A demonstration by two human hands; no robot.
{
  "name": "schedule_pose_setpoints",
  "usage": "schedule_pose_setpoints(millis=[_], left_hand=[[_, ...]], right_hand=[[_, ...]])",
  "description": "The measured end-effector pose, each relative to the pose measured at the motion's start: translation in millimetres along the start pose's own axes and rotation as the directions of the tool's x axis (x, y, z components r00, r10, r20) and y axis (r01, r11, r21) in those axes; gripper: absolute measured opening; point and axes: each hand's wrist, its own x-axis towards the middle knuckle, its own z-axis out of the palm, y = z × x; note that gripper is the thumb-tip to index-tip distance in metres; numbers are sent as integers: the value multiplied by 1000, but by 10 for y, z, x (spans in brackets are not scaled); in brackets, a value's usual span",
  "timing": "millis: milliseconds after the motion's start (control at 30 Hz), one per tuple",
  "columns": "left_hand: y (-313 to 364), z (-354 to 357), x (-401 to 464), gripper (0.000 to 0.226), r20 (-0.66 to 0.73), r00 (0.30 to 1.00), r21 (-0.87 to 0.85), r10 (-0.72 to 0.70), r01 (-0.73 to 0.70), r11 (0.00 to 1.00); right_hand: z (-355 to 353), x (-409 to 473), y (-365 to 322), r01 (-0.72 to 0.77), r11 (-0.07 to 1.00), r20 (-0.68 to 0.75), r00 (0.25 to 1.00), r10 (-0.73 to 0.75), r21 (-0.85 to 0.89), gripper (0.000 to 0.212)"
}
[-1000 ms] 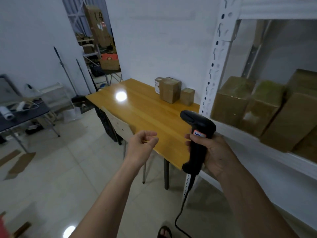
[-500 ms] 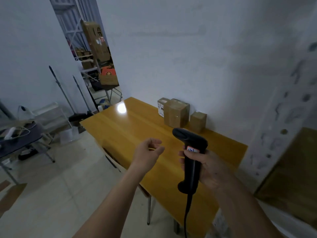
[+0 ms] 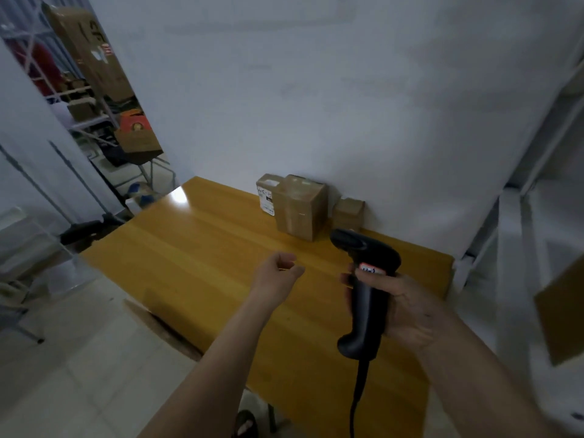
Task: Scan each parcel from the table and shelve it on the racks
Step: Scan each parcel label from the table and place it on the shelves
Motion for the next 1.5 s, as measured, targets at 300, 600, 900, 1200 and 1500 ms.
schedule_pose_setpoints(millis=[300,600,900,1200,1500], left_hand=[[-63,-415,1555,35,198,980,83,6,-23,996],[-226,-925,2851,37,290,957,136,13,-54,989],[-124,-741,3564,57,243,970,116,-25,-3,993],[-71,-305,4141,51,196,978,42,-66,59,997],[-203,-116,4271,49,183,980,46,-84,77,996]], right_hand=[[556,919,-271,52,999,-172,984,-51,2,31],[1097,1966,-480,130,989,-370,917,-149,-75,38],[1028,2789,-570,189,973,-577,784,-229,-130,29],[438,3569,-629,94,991,-705,696,-137,-99,18],[73,4058,-618,127,978,-670,714,-205,-164,33]])
